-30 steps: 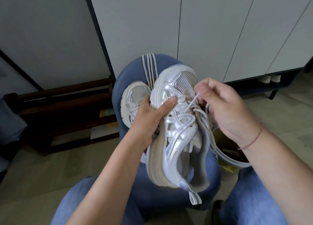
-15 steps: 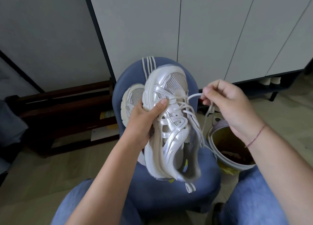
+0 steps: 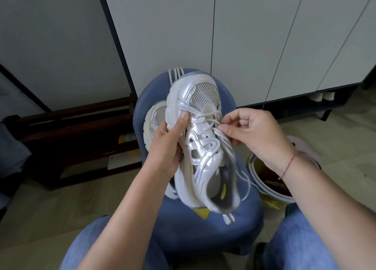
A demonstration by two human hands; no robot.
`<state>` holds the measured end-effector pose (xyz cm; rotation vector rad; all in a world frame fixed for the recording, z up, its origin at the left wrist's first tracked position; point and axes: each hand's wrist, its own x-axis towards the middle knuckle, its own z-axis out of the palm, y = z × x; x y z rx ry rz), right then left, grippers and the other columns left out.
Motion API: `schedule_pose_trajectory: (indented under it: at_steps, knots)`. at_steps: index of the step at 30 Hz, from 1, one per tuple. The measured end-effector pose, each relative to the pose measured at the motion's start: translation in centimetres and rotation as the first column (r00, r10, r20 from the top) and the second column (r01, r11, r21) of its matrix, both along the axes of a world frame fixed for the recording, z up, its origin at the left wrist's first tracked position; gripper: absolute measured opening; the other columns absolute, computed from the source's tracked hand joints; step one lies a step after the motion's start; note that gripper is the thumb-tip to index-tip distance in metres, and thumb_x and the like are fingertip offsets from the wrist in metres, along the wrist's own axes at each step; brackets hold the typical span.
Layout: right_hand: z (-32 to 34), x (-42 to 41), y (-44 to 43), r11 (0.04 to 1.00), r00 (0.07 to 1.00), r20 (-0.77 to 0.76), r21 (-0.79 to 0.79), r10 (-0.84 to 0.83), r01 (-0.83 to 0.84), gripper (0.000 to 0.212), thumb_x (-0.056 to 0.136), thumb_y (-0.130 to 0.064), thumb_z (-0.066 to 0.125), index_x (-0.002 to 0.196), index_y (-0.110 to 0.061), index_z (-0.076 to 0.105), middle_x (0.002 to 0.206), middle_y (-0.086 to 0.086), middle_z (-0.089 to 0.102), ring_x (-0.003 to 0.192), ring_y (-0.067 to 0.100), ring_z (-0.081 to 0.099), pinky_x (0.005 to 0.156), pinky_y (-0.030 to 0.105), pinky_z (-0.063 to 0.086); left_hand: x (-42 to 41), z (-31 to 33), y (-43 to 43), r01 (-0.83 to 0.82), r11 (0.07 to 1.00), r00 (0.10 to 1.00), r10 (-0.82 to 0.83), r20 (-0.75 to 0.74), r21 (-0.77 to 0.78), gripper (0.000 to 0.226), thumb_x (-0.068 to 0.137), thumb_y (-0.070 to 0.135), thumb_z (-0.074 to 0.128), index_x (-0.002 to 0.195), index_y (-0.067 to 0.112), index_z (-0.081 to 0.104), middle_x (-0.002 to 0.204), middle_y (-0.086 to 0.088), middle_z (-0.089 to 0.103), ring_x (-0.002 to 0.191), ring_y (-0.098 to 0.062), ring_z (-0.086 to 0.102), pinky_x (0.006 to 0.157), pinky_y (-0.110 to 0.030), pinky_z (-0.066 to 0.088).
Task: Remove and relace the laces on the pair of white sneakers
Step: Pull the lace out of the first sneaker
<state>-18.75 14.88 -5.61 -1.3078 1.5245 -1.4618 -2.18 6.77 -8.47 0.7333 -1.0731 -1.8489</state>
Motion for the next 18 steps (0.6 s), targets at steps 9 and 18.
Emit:
schedule_pose_trajectory:
  at_steps: [9, 18]
  knots:
    - [-0.3, 0.9, -0.3, 0.976, 0.862, -0.469, -0.180, -0.193, 0.121, 0.010, 0.090, -0.019, 0.062, 0.080, -0.019, 0.057, 0.076, -0.014, 0.058, 0.070, -0.005, 0.053, 0.065, 0.005, 0.039, -0.1, 0.3, 0.3, -0.001, 0.999, 1.000, 0.001, -0.015, 0.054, 0.060, 0.079, 0.033, 0.067, 0.131, 0.005, 0.059, 0.118, -0.015, 0.070, 0.106, -0.028, 0.070, 0.080, -0.036, 0.059]
    - [1.5, -0.3, 0.1, 0.997, 0.995, -0.084, -0.063, -0.047, 0.042, 0.017, 0.095, -0.012, 0.053, 0.079, -0.015, 0.054, 0.059, -0.008, 0.048, 0.054, 0.006, 0.041, 0.054, 0.016, 0.037, -0.1, 0.2, 0.3, 0.028, 0.999, 0.998, -0.029, 0.048, 0.025, 0.061, 0.079, 0.032, 0.068, 0.132, 0.004, 0.057, 0.120, -0.018, 0.069, 0.107, -0.032, 0.069, 0.084, -0.040, 0.059]
